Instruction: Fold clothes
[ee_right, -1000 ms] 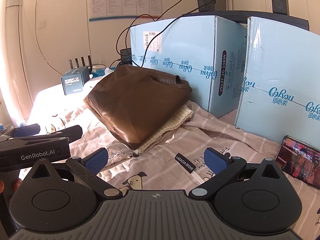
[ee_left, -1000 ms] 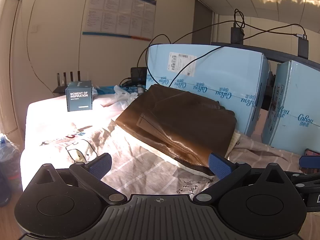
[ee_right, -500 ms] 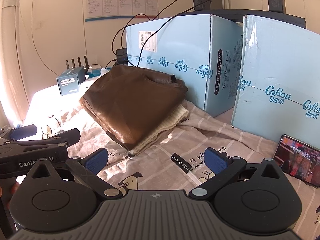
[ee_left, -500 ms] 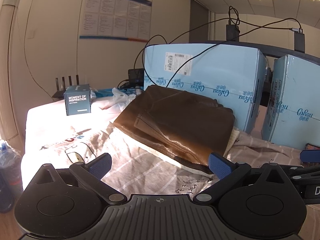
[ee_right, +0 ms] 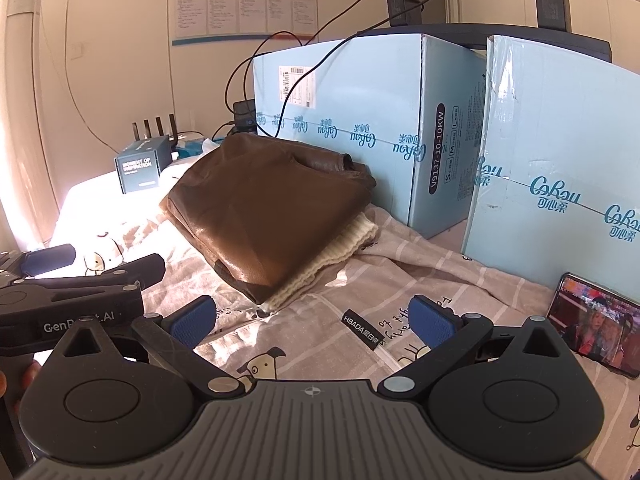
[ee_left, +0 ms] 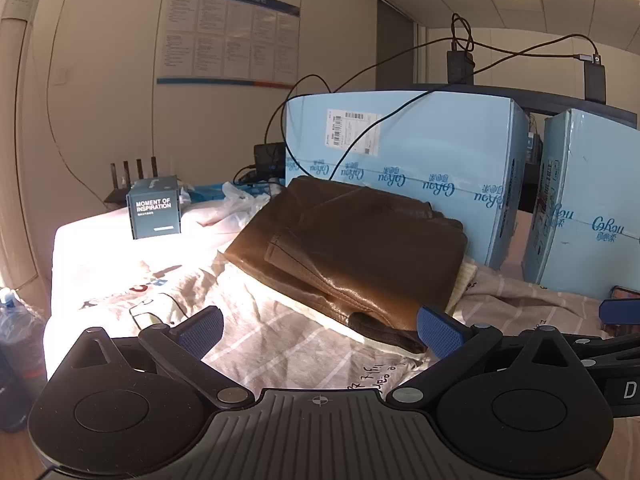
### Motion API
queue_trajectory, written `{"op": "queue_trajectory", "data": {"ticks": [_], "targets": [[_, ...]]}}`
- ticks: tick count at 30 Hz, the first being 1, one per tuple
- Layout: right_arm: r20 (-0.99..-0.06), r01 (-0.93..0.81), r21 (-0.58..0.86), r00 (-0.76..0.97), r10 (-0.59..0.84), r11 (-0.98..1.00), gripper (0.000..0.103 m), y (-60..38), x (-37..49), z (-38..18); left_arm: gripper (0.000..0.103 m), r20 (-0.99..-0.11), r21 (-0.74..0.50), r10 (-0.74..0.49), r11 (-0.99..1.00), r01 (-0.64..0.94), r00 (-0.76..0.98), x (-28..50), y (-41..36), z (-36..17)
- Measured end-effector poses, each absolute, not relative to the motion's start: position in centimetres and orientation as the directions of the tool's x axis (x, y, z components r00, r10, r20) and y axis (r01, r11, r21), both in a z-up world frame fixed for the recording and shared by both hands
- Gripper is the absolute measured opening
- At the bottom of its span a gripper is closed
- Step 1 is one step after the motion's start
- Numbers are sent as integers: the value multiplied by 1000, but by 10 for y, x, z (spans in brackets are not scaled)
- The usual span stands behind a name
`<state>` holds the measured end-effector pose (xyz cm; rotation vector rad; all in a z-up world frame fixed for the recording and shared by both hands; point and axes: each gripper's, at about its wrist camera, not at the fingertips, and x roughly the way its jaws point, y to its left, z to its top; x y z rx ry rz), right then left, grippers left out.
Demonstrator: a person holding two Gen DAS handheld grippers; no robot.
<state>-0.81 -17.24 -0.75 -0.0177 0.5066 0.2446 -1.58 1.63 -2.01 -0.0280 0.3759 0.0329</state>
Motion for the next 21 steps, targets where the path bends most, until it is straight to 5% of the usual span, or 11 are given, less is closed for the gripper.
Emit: {"op": "queue_trajectory", "data": {"ticks": [21], "targets": [[-444,-225,29,870,215,974,103,-174,-10,-6,103,-368,-50,43,997,-66,929,-15,20,-21]]}}
